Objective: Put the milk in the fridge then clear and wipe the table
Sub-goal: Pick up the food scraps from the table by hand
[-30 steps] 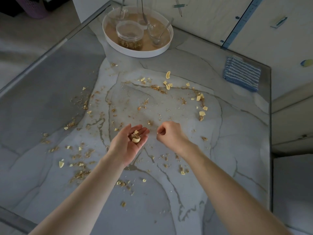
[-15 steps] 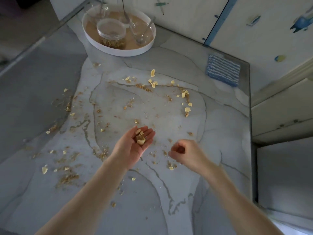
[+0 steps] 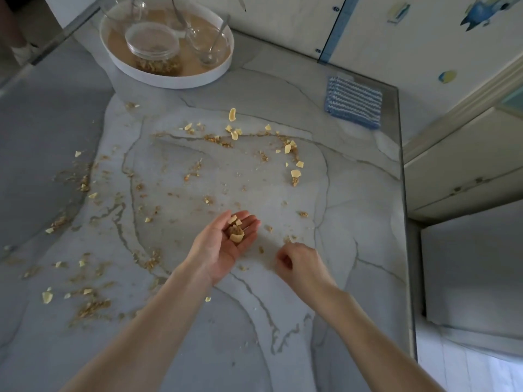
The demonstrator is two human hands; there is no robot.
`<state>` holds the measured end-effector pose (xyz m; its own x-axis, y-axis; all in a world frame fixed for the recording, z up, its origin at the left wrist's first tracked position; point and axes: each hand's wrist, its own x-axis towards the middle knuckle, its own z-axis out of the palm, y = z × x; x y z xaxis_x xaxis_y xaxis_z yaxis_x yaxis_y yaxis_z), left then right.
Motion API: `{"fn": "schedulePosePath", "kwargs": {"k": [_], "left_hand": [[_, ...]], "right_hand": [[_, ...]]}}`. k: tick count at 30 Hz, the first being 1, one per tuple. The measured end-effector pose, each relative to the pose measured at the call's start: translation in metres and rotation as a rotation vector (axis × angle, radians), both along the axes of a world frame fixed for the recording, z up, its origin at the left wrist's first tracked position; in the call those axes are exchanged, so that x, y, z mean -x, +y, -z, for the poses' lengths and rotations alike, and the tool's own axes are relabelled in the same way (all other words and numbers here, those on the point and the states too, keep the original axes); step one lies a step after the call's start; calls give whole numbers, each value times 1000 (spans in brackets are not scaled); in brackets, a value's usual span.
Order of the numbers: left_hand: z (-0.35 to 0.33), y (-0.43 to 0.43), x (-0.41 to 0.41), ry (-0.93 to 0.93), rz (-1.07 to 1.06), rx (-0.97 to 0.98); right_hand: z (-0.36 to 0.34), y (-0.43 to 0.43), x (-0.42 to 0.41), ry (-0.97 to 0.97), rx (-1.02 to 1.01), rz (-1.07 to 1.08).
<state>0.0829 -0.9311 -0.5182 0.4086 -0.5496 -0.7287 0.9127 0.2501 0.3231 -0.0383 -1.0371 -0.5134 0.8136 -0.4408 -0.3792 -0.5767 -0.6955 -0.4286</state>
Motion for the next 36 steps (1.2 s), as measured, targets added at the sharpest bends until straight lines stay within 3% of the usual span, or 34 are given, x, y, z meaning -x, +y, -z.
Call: {"fn": "schedulePosePath", "kwargs": {"k": [4,9,14,18,21,25,36], "left_hand": [[1,-13,2,-16,23,-4],[-5,-39,7,33,14,49],[-8,-63,-6,71,-37,35],[-9,-71,-15,59,-43,21],[-8,-78,-19,41,-40,21],[-7,-85,-25,24,-48,7],[-6,-95,-27,8,-44,-45]], "right_hand": [[-14,-13,-15,-257,-225,260],[-35,-14,-44,-323,-475,134],[-29,-74,-64,-382,-253,307],[-11,-121,-88,-137,-51,242],[-5,-134,-105,-3,-21,86],[3,-137,-115,13,6,-10],[-1,-138,-110,-121,-45,66]]}}
